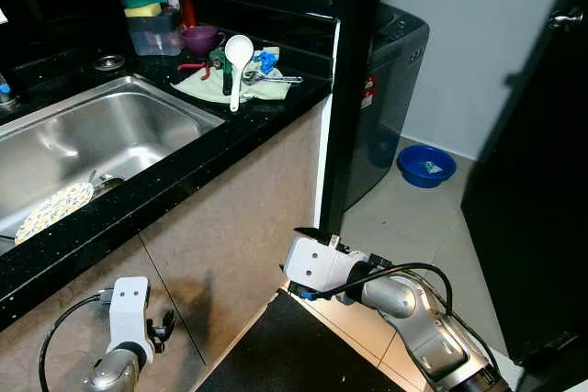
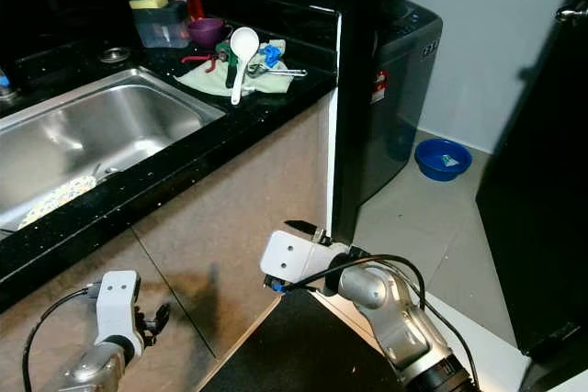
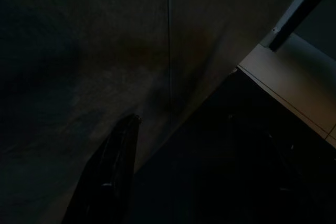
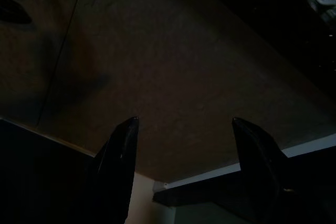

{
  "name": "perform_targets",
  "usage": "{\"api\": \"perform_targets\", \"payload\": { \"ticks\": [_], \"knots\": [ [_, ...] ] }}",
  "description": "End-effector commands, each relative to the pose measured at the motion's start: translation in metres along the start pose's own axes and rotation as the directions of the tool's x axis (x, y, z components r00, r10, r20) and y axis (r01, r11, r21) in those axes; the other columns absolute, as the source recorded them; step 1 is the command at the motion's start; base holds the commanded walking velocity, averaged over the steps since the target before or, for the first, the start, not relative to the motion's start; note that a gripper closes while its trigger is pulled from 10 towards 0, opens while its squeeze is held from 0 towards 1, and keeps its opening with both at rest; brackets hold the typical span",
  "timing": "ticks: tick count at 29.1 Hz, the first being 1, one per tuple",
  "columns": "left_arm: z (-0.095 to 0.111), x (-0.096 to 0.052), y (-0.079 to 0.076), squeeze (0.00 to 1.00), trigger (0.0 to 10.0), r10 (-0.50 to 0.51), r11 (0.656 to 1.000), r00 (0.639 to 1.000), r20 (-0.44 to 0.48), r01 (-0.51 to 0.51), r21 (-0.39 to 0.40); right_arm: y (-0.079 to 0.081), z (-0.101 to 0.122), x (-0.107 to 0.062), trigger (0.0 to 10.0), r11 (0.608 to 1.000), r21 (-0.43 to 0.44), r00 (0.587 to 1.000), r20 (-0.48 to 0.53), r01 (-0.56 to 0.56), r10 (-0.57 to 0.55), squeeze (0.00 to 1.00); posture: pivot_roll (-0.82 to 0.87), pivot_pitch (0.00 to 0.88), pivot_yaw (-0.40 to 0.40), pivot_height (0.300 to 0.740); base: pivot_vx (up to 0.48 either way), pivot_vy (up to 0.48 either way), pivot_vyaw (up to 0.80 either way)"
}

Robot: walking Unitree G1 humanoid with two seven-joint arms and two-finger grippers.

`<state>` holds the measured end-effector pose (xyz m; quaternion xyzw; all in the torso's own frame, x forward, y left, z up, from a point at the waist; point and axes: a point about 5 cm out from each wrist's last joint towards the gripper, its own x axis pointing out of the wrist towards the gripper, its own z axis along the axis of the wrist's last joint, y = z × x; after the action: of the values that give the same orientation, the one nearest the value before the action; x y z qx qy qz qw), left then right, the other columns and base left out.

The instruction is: Kitchen organization

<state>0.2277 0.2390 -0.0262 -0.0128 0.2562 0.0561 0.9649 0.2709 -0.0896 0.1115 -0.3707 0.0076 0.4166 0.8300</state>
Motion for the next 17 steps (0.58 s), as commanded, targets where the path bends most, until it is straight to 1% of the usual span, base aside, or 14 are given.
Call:
{"api": "perform_targets", "payload": {
  "ticks": [1, 17],
  "knots": [
    [-0.003, -0.0005, 0.0015, 0.0, 10.0, 0.006, 1.0, 1.0, -0.015, -0.005, 0.004, -0.0011, -0.001, 0.0008, 10.0, 1.0, 0.006, 1.0, 0.001, -0.001, 0.001, 0.0, -0.03, 0.0, 0.029, 0.74, 0.0, 0.0, 0.0],
    [-0.0017, 0.0003, 0.002, 0.0, 10.0, 0.008, 1.0, 1.0, -0.014, -0.008, 0.002, -0.0021, -0.0003, 0.0018, 10.0, 1.0, 0.007, 1.0, 0.001, -0.002, 0.002, 0.0, -0.03, 0.0, 0.028, 0.74, 0.0, 0.0, 0.0]
  ]
}}
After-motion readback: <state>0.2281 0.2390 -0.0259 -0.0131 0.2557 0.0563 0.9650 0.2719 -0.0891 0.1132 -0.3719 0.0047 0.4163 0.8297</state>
